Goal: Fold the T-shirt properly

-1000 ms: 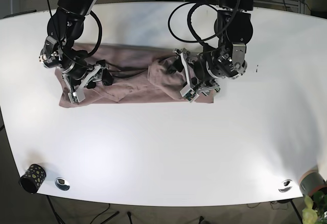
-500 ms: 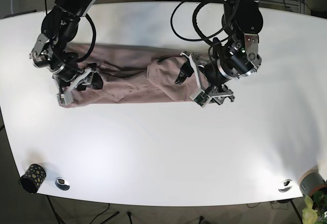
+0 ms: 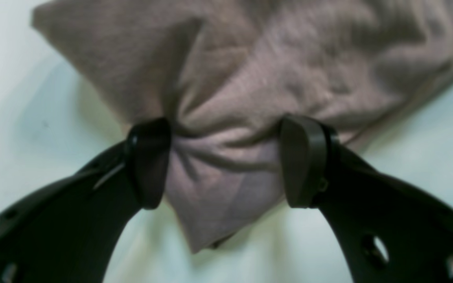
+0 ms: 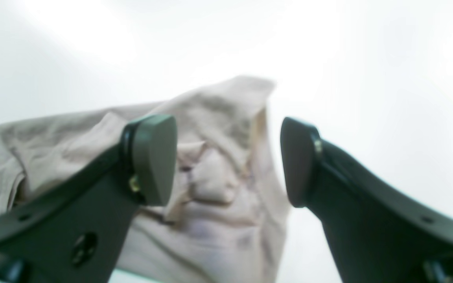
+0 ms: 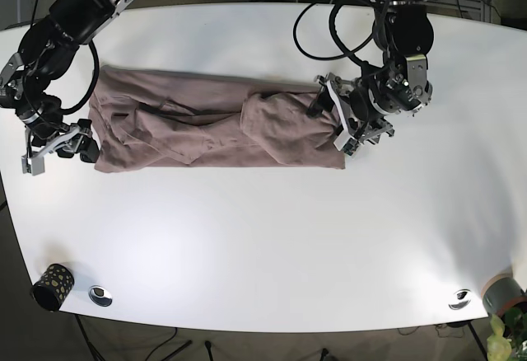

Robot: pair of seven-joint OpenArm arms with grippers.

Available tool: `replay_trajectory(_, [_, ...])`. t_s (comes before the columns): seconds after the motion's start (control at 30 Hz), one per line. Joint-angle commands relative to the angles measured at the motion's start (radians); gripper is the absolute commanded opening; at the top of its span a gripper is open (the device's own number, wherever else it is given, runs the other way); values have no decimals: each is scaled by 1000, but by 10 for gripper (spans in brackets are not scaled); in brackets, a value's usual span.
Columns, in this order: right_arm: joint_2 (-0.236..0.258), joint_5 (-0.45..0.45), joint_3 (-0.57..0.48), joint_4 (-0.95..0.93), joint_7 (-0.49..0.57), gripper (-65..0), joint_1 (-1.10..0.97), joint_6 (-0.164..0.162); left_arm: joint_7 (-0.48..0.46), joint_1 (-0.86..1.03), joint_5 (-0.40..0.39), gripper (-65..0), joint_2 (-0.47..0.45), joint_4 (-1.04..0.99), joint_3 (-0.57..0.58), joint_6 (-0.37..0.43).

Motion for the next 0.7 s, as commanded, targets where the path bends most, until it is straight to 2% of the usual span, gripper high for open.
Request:
replay_trajectory(0.0, [50,18,36,-55,15,-257,25,1,-23,-18,-2,-242,-2,-41,-17,-1])
replay_trajectory(0.17, [104,24,80,-209,17,-257,34,1,-22,-20,-4,-242,-34,-36,-31,-1])
replay_trajectory(0.27, [110,24,85,-235,17,-255,37,1,-22,-20,-4,-242,-37,-18,-33,-1])
replay_trajectory(0.4, [87,25,80,-236,12,-249,20,1,-22,-27,-4,-242,-55,-13,-37,-1])
replay_trajectory(0.6, [41,97,79,-238,11,-122,-16,1,-20,-30,-5,-242,-52,88,-77,-1])
replay_trajectory(0.67, [24,117,77,-238,11,-105,-33,1,-11,-23,-5,-242,-40,159,-97,-1])
